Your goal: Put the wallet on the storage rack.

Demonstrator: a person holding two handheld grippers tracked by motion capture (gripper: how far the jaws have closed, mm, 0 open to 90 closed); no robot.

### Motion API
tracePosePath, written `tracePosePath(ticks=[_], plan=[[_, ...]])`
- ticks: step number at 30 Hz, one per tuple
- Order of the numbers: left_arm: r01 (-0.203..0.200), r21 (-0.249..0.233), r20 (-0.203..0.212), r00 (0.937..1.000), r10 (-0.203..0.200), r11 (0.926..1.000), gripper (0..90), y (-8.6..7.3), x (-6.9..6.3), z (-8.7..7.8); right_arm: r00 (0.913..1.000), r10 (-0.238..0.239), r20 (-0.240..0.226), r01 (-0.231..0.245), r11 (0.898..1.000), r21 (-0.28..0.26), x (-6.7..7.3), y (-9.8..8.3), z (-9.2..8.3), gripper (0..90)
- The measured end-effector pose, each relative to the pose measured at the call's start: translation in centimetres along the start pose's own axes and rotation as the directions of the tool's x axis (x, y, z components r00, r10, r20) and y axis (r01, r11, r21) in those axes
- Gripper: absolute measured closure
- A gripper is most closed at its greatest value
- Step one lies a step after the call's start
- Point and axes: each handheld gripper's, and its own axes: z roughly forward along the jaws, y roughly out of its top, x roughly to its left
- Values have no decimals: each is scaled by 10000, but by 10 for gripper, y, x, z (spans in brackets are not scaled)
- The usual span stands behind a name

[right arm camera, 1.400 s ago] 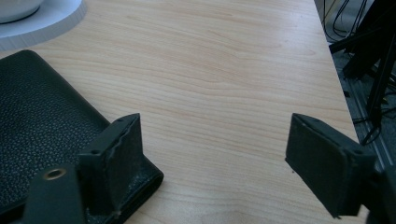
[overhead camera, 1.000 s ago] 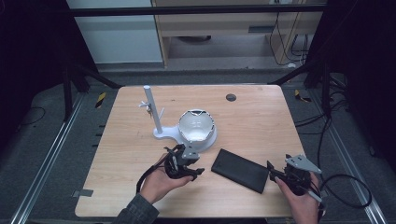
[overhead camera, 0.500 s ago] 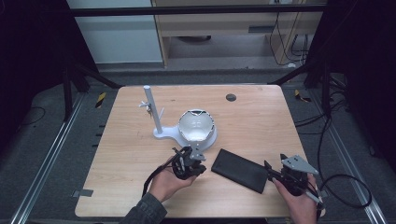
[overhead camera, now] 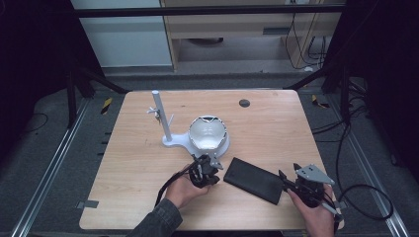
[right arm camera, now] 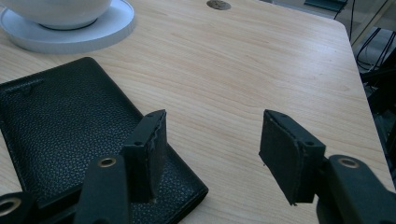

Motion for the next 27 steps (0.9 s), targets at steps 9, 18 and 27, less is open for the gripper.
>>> tracePosePath(ticks=[9, 18, 27], plan=[[-68, 314, 109, 9999, 65, 9995, 900, 6, 1, 13, 10000, -32, -34, 32, 10000, 70, 0, -1, 1, 407], [-44, 384, 132, 9999, 39, 9993, 900, 8, 3, 18, 9999, -125, -84, 126, 9999, 85, 1, -1, 1, 403], [-20, 239, 131, 9999, 16, 9997, 900, 9, 2, 18, 9998, -169, -87, 170, 9998, 115, 1, -2, 1, 397]])
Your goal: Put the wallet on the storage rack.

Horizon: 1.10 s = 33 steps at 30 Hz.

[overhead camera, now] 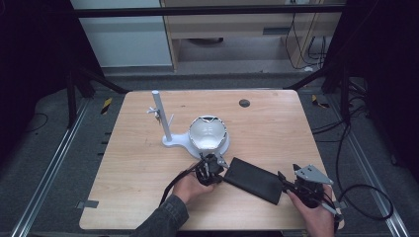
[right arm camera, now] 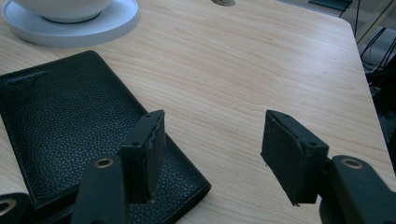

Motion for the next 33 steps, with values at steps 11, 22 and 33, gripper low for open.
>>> tracePosePath(ticks=[11, 22, 33], plan=[[159, -1286, -30, 9999, -164, 9916, 894, 2, 0, -11, 9985, 128, -525, -135, 9998, -124, 7, 2, -3, 348], [762, -2388, 379, 9969, -692, 9681, 881, 15, 12, -21, 9913, -343, -1272, 364, 9992, 146, 17, 12, -8, 234], [823, -2509, 344, 9965, -761, 9645, 862, 34, 16, -16, 9788, -496, -1987, 576, 9977, 348, 10, 14, -13, 92]])
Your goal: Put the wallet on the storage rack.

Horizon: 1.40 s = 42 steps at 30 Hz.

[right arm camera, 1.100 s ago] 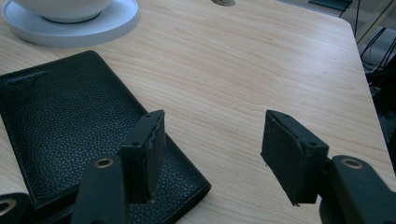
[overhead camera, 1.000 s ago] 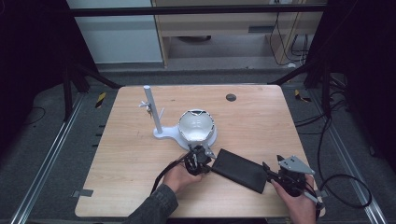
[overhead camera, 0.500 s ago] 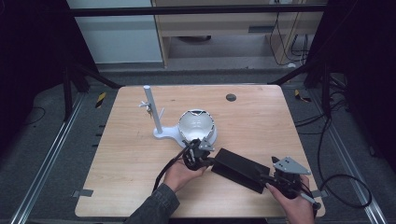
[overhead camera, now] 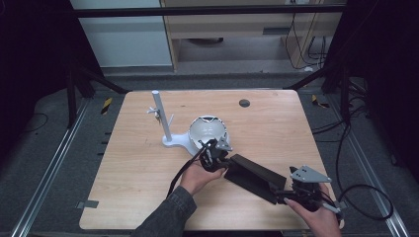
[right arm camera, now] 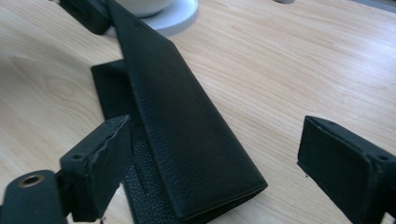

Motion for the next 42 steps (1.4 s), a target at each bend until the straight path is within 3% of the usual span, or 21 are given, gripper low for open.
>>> tracePosePath(ticks=[11, 20, 25, 33, 42], plan=[[-56, -40, -70, 10000, 56, 10000, 850, 17, 2, 5, 9992, -192, -339, 207, 9988, 446, -10, 3, 7, 114], [79, -18, -24, 10000, -79, 10000, 839, 26, 7, 17, 9959, -528, -731, 611, 9913, 1166, -25, 11, 19, 177], [251, -63, -11, 9997, -251, 9997, 837, 26, 12, 20, 9910, -896, -998, 1053, 9806, 1655, -31, 20, 26, 190], [355, -174, 2, 9994, -355, 9992, 828, 30, 14, 24, 9757, -1534, -1565, 1873, 9545, 2320, -34, 35, 38, 238], [385, -146, 3, 9993, -385, 9992, 823, 35, 16, 26, 9666, -1747, -1878, 2241, 9312, 2874, -39, 46, 44, 321]])
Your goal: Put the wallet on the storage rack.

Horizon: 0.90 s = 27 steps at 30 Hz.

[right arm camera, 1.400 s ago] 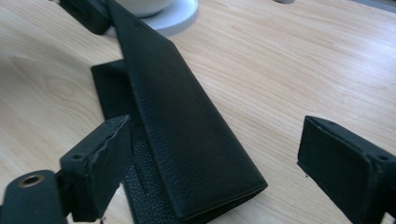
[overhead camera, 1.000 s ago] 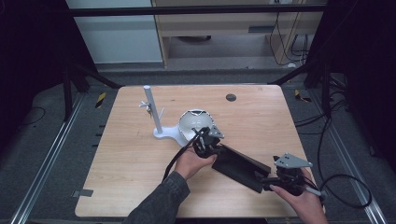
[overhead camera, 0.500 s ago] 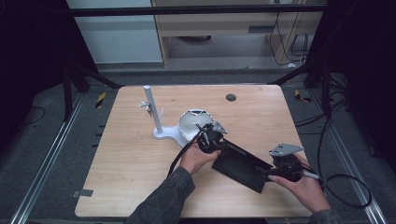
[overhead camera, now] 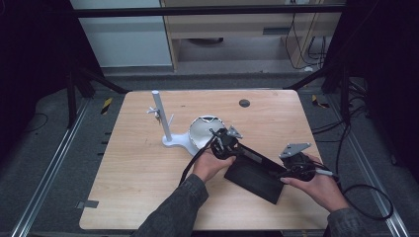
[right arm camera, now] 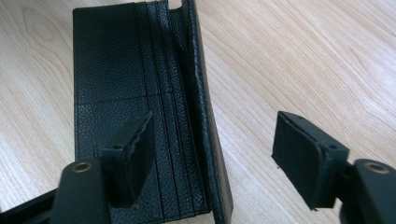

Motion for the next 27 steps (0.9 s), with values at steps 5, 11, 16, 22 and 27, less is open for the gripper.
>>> tracePosePath(ticks=[5, 11, 16, 22, 27], plan=[[-7, 12, 4, 10000, 7, 10000, 820, 1, 0, 1, 9994, -280, -206, 286, 9992, 295, -2, 4, 4, 374], [-2, 3, 13, 10000, 2, 10000, 813, 1, -1, 2, 9986, -428, -315, 447, 9970, 635, -5, 9, 10, 442], [-2, -28, 28, 10000, 2, 10000, 811, 1, 0, 2, 9975, -591, -399, 629, 9926, 1036, -8, 12, 13, 483], [49, -31, 9, 10000, -49, 10000, 808, 1, 1, 2, 9964, -741, -404, 791, 9866, 1427, -9, 18, 16, 532], [68, -59, 15, 10000, -68, 10000, 806, 1, 1, 2, 9954, -830, -485, 897, 9835, 1570, -7, 22, 18, 562]])
